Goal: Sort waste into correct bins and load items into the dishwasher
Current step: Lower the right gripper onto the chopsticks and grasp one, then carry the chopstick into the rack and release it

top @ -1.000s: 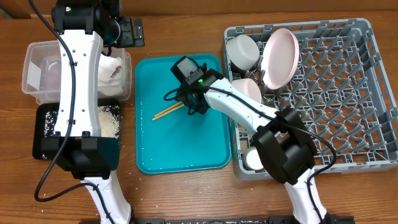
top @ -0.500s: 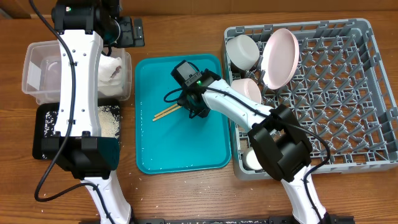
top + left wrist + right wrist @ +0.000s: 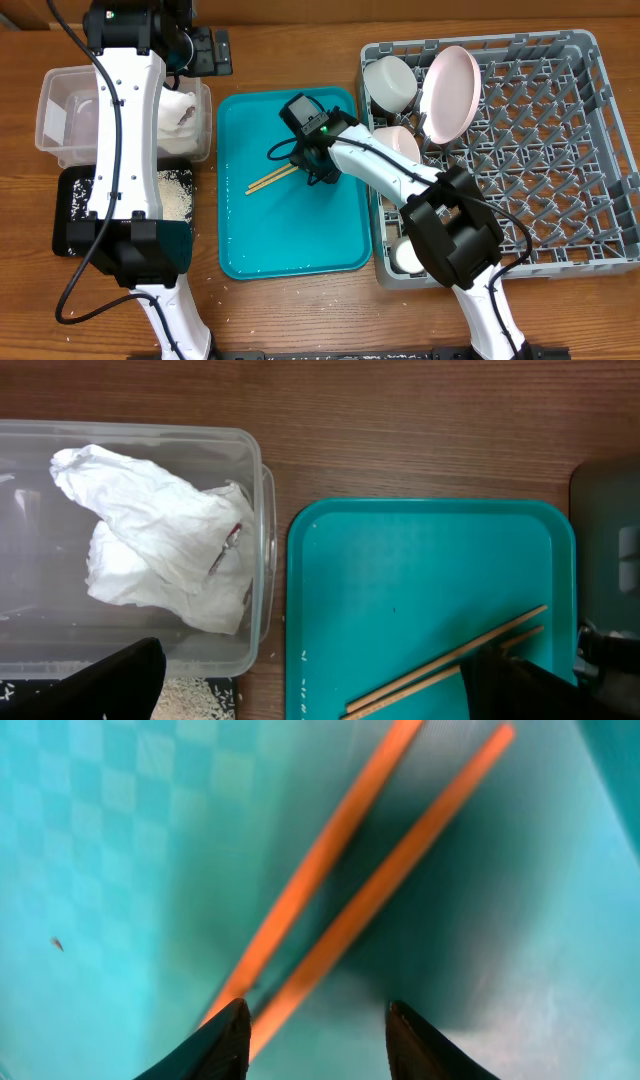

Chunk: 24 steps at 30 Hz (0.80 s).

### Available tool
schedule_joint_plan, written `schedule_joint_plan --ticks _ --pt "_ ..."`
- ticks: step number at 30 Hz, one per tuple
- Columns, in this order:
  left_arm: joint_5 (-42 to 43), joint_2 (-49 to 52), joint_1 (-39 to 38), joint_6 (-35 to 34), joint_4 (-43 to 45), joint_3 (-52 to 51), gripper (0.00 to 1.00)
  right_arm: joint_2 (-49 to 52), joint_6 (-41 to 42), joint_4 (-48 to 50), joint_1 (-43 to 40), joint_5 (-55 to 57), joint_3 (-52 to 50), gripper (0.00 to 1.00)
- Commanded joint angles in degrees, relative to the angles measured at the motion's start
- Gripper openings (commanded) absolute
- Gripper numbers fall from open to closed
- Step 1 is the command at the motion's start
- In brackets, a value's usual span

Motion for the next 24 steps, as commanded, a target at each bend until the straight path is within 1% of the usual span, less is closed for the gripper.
schedule_joint_plan --ticks 1,7,12,15,18,22,24 --pt "-0.7 -1.64 -0.09 -0.17 0.15 1.4 1.0 5.68 -2.78 -1.68 -0.63 1.46 2.16 0.44" --pt "-0.7 -1.64 -0.09 -0.17 0.15 1.4 1.0 11.63 -4.72 -10.56 -0.48 1.36 10.84 0.44" --pt "-0.7 -1.64 -0.09 -0.17 0.13 1.4 1.0 11.98 -5.49 -15.32 -0.15 -3.15 12.04 0.43" --pt "-0.7 -1.64 -0.09 -0.17 0.15 1.38 1.0 11.98 -5.64 -17.64 -0.15 -4.22 12.04 0.4" --pt "-0.7 -1.64 -0.09 -0.17 0.15 1.4 1.0 11.98 -5.77 -17.9 -0.15 -4.68 12.04 0.36" --pt "-0.7 -1.64 -0.2 -0.17 0.13 1.4 1.0 12.35 -5.49 -16.7 -0.15 -5.51 12.04 0.34" --pt "-0.7 -1.64 -0.2 -0.17 0.13 1.4 1.0 12.94 -5.51 -16.11 -0.13 -7.08 12.04 0.3"
